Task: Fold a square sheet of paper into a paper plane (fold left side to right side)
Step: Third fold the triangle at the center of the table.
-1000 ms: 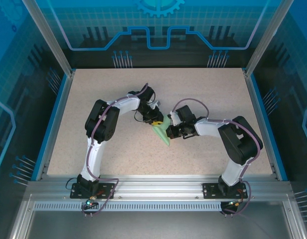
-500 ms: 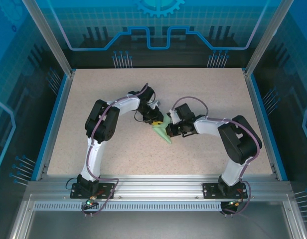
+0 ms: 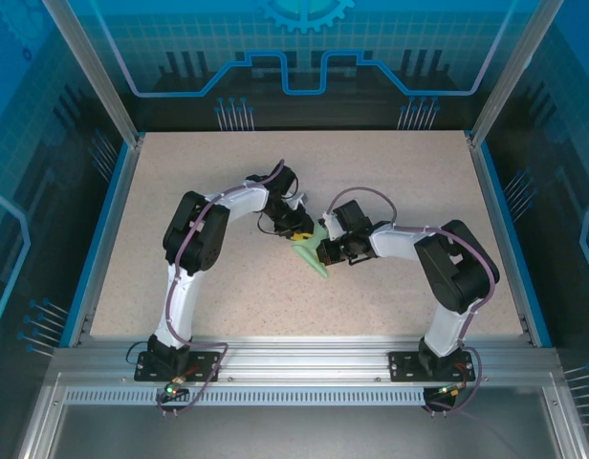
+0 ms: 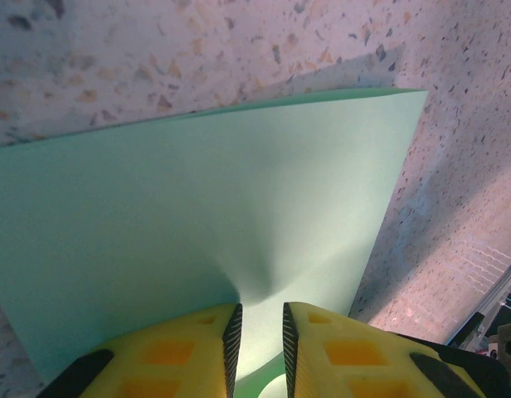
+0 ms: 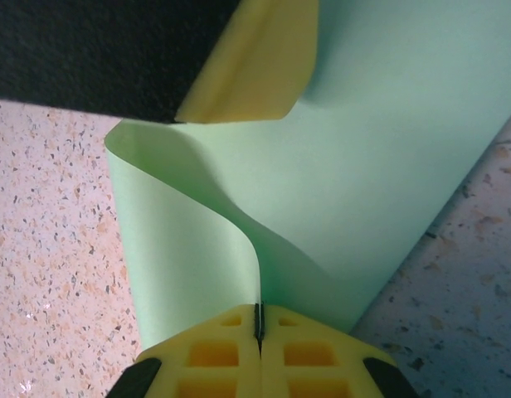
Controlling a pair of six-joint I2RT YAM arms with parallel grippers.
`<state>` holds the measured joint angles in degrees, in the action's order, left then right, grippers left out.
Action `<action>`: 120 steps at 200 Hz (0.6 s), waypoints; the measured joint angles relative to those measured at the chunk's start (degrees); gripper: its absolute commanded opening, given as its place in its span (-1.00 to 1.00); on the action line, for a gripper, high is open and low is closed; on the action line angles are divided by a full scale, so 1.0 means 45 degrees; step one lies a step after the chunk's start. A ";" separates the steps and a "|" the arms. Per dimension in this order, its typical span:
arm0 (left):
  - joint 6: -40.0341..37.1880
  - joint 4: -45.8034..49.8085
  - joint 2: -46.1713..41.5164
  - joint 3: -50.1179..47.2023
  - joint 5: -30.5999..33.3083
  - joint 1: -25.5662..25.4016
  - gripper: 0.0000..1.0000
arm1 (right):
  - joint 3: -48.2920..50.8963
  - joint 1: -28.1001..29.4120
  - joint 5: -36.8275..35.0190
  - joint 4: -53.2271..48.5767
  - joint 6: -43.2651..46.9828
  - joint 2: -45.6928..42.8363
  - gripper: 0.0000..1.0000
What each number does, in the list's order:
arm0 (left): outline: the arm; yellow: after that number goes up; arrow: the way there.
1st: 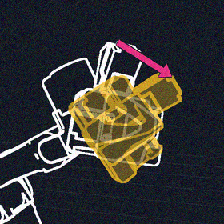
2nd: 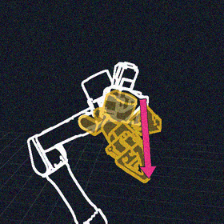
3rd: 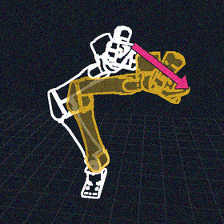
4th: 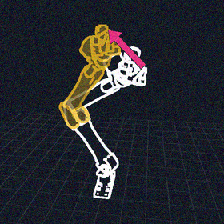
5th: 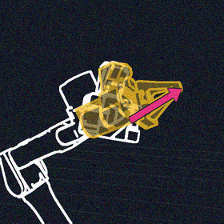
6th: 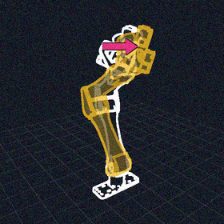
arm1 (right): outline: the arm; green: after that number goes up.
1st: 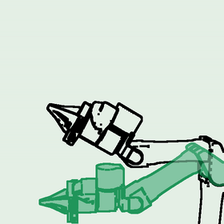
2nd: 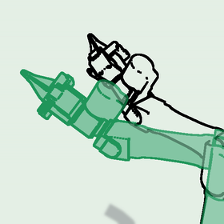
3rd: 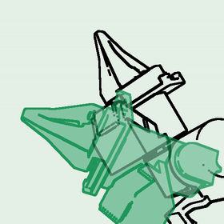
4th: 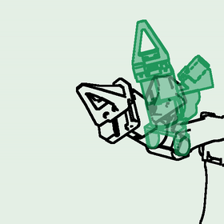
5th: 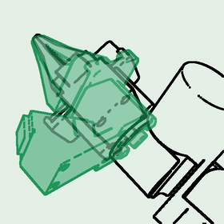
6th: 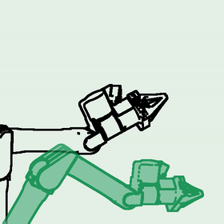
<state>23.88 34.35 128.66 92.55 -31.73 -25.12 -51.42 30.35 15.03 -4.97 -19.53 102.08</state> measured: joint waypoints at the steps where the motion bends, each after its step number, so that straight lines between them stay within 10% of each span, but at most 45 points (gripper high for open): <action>1: 0.0000 0.0000 0.0000 0.0000 0.0000 0.0000 -0.51 | 0.0000 0.0000 0.0000 0.0000 0.0000 -0.0010 -0.95; 120: 0.0000 -0.0010 0.0000 0.0000 0.0000 -0.0005 -0.50 | 0.0335 0.0005 -0.0019 0.0010 0.0000 -0.0515 -0.95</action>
<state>23.88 34.30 128.66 92.55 -31.73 -25.15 -49.91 30.37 14.94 -4.93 -19.53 99.77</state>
